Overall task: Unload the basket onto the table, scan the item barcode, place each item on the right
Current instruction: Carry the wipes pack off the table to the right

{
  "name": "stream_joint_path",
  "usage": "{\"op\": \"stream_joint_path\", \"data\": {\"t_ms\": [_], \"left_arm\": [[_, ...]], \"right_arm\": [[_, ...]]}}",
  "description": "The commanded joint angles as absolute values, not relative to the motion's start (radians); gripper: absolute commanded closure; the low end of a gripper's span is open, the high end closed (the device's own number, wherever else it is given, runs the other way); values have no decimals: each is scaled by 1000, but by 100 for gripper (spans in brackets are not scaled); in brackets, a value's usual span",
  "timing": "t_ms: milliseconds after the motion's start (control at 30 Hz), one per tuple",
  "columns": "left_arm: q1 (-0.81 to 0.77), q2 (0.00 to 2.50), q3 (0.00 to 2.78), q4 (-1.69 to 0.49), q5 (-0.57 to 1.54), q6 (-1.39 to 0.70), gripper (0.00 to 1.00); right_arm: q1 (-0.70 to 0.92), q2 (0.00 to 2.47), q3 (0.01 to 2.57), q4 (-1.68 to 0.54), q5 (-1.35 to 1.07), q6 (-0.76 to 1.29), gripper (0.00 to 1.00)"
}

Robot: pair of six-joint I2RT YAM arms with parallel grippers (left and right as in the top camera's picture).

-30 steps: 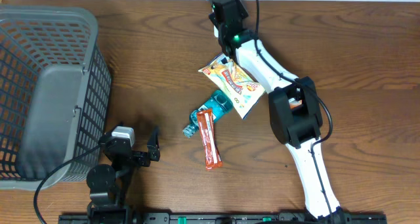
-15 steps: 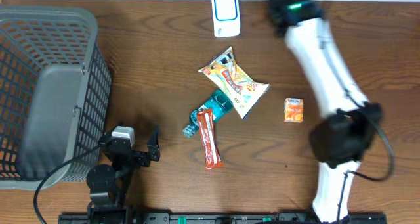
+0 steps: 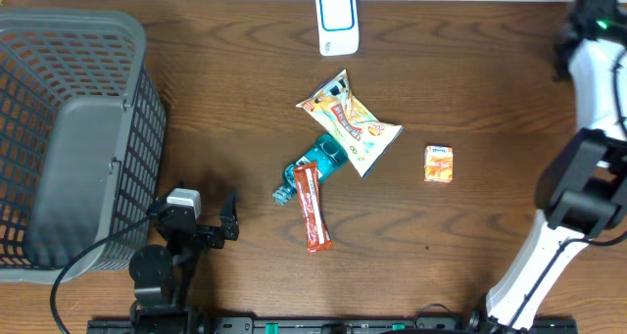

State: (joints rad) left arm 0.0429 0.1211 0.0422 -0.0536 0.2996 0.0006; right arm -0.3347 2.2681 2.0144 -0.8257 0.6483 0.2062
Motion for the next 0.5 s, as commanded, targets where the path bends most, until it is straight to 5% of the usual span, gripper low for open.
{"op": "stream_joint_path", "data": {"t_ms": [0,133,200,400,467], "left_arm": [[43,119,14,-65,295,7,2],[43,119,14,-65,295,7,2],[43,119,14,-65,295,7,2],[43,119,14,-65,295,7,2],[43,119,14,-65,295,7,2]], "right_arm": [[-430,2318,1999,-824,660,229,99],[-535,2353,1999,-836,660,153,99],[-580,2350,1999,-838,660,149,91],[-656,2301,1999,-848,584,149,44],[-661,2267,1999,-854,472,149,38]]}}
